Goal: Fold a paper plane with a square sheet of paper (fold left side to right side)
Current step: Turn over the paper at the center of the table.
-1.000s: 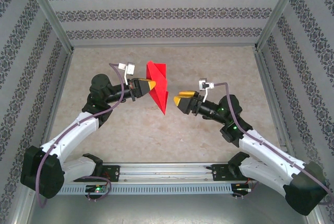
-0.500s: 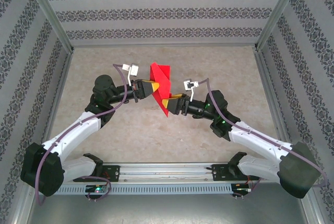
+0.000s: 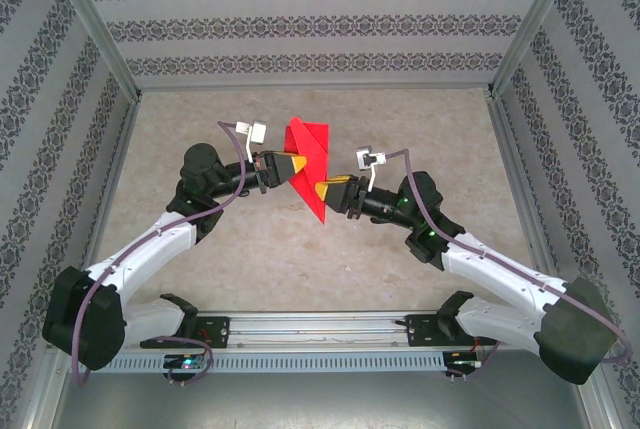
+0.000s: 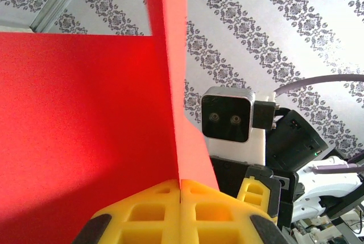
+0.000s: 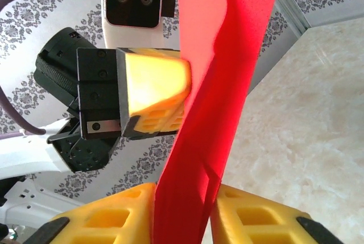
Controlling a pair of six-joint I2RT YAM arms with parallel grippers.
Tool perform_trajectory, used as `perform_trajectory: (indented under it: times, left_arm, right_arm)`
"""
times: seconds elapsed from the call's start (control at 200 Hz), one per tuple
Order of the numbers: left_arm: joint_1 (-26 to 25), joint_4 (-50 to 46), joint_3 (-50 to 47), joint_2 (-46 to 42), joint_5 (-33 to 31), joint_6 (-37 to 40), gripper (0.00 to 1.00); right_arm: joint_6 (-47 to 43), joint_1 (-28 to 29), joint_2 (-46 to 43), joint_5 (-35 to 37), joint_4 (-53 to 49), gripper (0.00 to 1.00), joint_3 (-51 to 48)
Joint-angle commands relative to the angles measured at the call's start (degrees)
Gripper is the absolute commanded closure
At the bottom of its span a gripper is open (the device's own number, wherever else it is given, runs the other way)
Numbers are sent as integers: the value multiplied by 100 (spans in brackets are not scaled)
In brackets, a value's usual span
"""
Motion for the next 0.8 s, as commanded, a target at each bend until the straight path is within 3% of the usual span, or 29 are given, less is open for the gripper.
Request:
perform_trajectory:
  times: [0.0,0.255,0.435,0.605,0.794]
  left_arm:
    - [-104,413,-77,34,-16,-56,94]
    - [-69,-278,-89,-145,-169,529,71]
    - [157,-1220,-169,-545,-524,1154,57]
    - [435,-2498,-248,-1220,-1307,1881,46]
    - [485,-4049,-220,-2110,-3035,2781,34]
  right_arm:
    - [-161,8,-123,117,13,77,136]
    - [-352,5,-363,342,-459,93,84]
    - [-689,45,-621,733,-1412,100,163]
    - [-1325,311,-679,1859,-3009,100,540]
    - [-1909,1114,80,4222,-5141,100,1486]
